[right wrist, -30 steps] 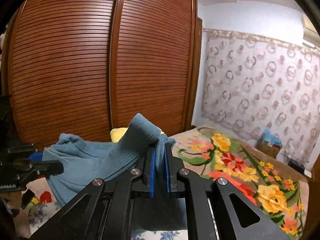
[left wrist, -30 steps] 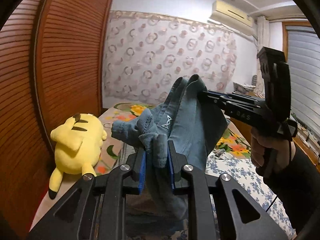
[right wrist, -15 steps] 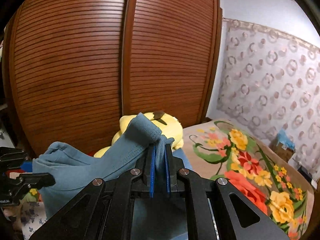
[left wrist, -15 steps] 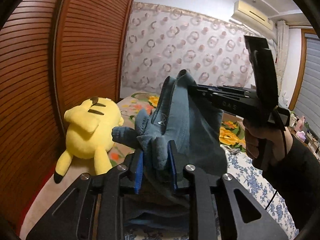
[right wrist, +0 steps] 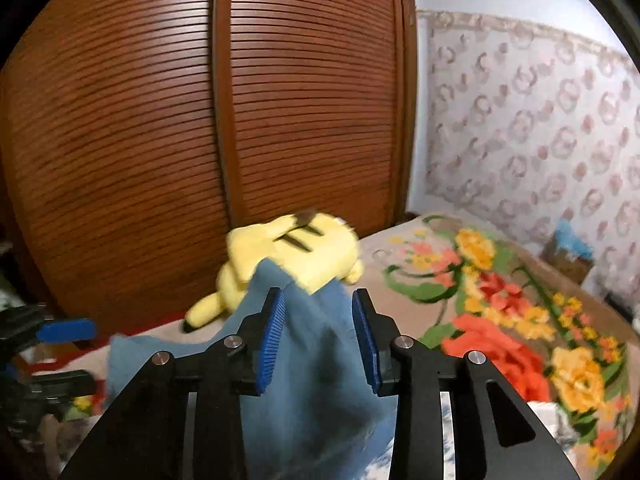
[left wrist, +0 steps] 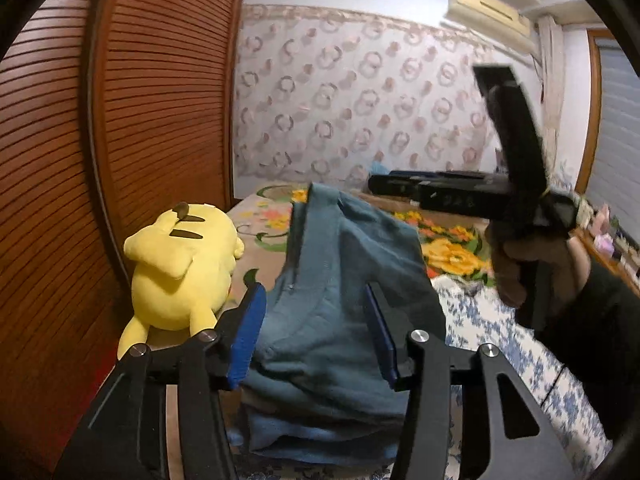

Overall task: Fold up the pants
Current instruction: 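Open both tools and release the teal shorts on the stack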

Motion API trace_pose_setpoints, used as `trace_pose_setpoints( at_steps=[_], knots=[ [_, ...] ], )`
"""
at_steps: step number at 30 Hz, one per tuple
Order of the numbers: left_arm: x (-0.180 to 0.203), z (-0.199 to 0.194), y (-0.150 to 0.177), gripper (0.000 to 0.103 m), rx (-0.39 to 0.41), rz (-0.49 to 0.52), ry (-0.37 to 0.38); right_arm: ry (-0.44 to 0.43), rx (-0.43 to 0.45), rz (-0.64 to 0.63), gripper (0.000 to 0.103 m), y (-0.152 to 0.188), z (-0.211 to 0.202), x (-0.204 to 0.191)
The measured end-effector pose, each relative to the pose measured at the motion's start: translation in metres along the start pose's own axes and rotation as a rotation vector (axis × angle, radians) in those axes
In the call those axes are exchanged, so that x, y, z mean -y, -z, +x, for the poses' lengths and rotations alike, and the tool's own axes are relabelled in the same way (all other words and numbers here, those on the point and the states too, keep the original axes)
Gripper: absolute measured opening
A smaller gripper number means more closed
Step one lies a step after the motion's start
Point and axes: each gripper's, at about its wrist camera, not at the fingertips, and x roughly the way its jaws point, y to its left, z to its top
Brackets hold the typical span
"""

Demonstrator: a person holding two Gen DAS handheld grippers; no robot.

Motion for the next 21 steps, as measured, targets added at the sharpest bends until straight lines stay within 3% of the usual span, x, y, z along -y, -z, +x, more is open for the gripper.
trace_pose_setpoints(
  at_steps=[5, 11, 16, 21],
  knots=[
    [0.007, 0.017, 0.013, 0.051, -0.090, 0.025, 0.018, -0.064, -0.049, 0.005, 0.036, 0.020, -0.007, 0.010],
    [0.006, 0.026, 0.026, 0.051, -0.157, 0.031, 0.013, -0.038, -0.111, 0.076, 0.036, 0.025, 0.014, 0.043],
    [0.005, 0.029, 0.034, 0.051, -0.175, 0.019, 0.016, -0.034, -0.130, 0.130, 0.036, 0.026, 0.028, 0.054],
    [0.007, 0.026, 0.034, 0.051, -0.184, 0.020, 0.009, -0.006, -0.119, 0.125, 0.036, 0.022, 0.032, 0.037]
  ],
)
